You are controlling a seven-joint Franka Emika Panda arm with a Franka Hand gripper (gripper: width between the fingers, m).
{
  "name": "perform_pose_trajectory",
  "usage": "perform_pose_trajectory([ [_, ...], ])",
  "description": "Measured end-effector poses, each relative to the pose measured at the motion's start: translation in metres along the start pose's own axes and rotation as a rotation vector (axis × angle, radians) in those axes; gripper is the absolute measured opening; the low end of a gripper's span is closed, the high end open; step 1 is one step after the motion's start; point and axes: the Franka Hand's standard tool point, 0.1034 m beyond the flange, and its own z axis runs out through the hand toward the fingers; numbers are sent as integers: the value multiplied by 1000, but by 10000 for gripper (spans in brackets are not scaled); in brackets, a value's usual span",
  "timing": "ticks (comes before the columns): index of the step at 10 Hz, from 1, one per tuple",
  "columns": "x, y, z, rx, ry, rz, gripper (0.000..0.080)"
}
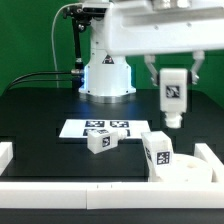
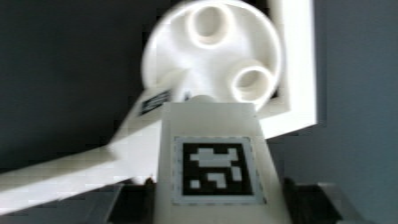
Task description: Assemble stool
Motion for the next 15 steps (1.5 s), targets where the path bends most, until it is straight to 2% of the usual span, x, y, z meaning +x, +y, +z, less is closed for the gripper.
perform_pose_trajectory([
  [1,2,-11,9,-4,-6,-4,337],
  [2,-4,-2,17,-15,-15,-1,337],
  [6,-3,-1,17,-16,-16,-1,337],
  [7,-1,-3,20,-43,-29,-68,337],
  [8,7,-4,27,-46,-24,-102,337],
  [9,11,3,38,-53,-24,-120,337],
  [10,11,5,40,-55,-26,-120,337],
  [11,10,3,44,-57,-27,-113,337],
  [13,3,-10,52,-58,-32,-84,337],
  [15,3,-12,55,-60,-34,-88,337],
])
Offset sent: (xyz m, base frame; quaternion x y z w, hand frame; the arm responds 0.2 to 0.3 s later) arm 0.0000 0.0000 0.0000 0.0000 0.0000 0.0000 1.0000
